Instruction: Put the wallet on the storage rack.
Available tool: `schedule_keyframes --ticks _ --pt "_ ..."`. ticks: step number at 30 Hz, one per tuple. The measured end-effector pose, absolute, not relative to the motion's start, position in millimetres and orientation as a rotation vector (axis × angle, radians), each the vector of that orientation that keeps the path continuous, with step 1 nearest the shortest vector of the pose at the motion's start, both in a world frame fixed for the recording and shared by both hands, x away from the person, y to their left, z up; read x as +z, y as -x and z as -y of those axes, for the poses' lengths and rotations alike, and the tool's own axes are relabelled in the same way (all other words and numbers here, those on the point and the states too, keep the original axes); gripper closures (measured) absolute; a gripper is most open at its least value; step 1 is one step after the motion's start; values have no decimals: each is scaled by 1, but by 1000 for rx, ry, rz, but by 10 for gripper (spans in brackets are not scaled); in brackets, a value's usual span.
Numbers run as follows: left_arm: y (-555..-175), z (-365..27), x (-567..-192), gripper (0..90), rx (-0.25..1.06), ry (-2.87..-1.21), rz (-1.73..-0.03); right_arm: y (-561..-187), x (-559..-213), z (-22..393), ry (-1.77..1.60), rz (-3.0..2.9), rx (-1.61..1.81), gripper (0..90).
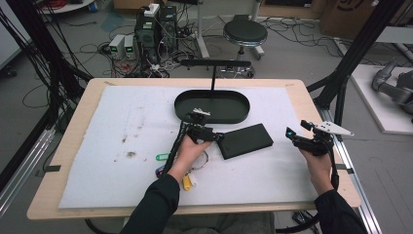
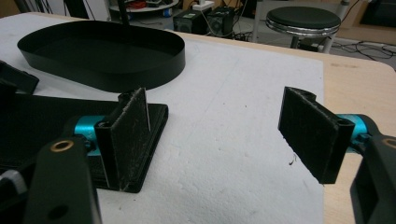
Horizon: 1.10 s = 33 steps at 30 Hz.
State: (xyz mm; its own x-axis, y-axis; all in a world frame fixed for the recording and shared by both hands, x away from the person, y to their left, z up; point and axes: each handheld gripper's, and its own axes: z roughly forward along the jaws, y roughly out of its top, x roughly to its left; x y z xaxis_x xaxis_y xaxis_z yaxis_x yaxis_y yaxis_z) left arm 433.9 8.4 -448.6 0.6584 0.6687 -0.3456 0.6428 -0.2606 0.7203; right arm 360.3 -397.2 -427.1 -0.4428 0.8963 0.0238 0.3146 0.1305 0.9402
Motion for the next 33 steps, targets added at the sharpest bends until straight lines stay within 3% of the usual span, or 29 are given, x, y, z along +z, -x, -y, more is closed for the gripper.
schedule_keyframes --ticks 3,4,10,13,19,33 --pt "-435 -8 -447 402 11 -1975 -1030 -361 -427 397 -1167 -1842 1314 251" --pt "-435 -8 -448 607 -49 -1965 -1015 -361 -427 397 -1163 -1844 1310 251" --pt "-432 -5 -446 632 -33 -1973 -1001 -361 -427 397 -1165 -1846 1307 253" --pt "-430 -5 -443 722 19 -1991 -962 -361 -427 397 -1162 -1846 1310 256" --pt "-420 -8 -436 780 150 -1961 -801 -361 -427 399 -1186 -1847 1320 271" --pt "-389 -12 -400 802 373 -1929 -339 -362 -424 402 -1170 -1869 1387 282"
